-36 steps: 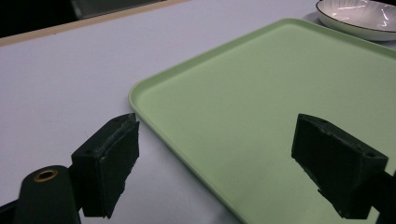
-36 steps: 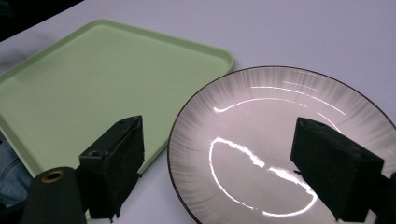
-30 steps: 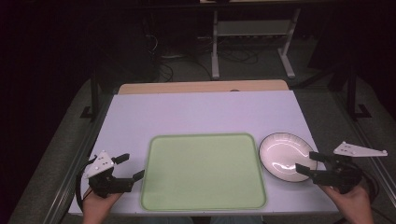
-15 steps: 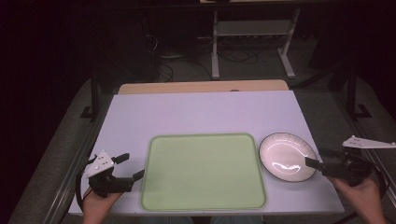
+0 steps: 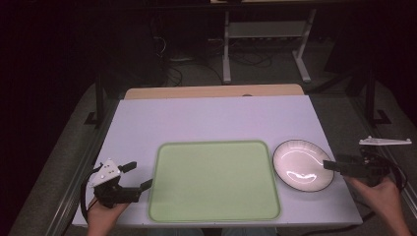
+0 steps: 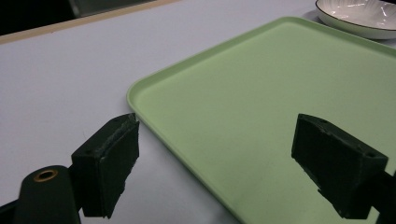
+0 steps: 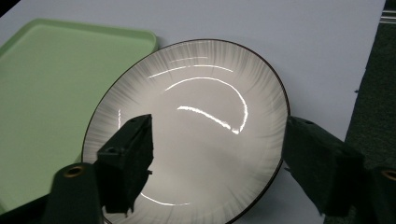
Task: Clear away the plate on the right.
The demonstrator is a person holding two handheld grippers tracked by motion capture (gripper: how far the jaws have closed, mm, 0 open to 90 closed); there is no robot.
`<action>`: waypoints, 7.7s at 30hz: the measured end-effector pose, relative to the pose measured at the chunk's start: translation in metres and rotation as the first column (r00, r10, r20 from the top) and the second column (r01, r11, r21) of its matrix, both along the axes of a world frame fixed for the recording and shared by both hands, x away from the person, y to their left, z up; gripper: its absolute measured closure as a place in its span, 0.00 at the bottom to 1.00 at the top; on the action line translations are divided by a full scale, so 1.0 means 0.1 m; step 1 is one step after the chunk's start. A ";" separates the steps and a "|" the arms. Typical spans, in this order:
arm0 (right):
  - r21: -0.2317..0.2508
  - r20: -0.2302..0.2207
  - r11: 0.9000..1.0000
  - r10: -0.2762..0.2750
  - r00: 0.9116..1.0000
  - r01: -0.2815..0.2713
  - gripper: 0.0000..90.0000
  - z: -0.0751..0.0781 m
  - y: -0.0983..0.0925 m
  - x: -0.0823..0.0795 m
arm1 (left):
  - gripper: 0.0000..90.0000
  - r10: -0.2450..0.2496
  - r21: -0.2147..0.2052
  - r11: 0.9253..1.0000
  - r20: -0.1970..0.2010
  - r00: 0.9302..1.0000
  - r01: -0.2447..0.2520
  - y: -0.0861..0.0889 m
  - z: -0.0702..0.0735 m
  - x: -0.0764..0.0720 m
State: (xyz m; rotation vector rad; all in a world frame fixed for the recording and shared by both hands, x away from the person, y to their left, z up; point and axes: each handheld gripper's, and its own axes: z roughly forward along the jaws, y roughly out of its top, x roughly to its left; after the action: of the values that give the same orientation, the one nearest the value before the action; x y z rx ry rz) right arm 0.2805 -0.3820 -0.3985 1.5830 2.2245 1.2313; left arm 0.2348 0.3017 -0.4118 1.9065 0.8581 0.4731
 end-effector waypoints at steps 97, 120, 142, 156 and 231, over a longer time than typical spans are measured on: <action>0.226 -0.409 0.955 -0.085 0.908 0.191 0.89 -0.55 -0.29 0.42 | 0.16 0.001 -0.003 1.000 -0.006 1.000 -0.001 0.01 -0.01 0.01; 0.315 -0.351 0.926 -0.091 0.932 0.209 0.90 -0.40 -0.28 0.40 | 0.16 0.005 -0.009 1.000 -0.001 1.000 -0.005 0.03 0.00 0.01; 0.406 -0.279 0.878 -0.144 0.949 0.252 0.88 -0.18 -0.46 0.24 | 0.16 0.015 -0.013 1.000 -0.005 1.000 -0.015 0.04 -0.01 0.01; 0.398 -0.240 0.895 -0.111 0.964 0.202 0.88 0.10 -0.31 0.29 | 0.16 0.016 -0.013 1.000 -0.003 1.000 -0.016 0.04 -0.01 0.01; 0.396 -0.093 0.897 0.250 0.964 -0.195 0.86 1.01 1.75 0.88 | 0.16 0.028 -0.021 0.999 -0.001 1.000 -0.028 0.08 0.00 0.01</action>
State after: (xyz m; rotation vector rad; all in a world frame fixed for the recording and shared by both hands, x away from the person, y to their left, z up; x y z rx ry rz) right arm 0.3681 -0.2075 -0.2972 1.6168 2.4218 1.7657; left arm 0.2354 0.3099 -0.4118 1.8777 0.8877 0.4777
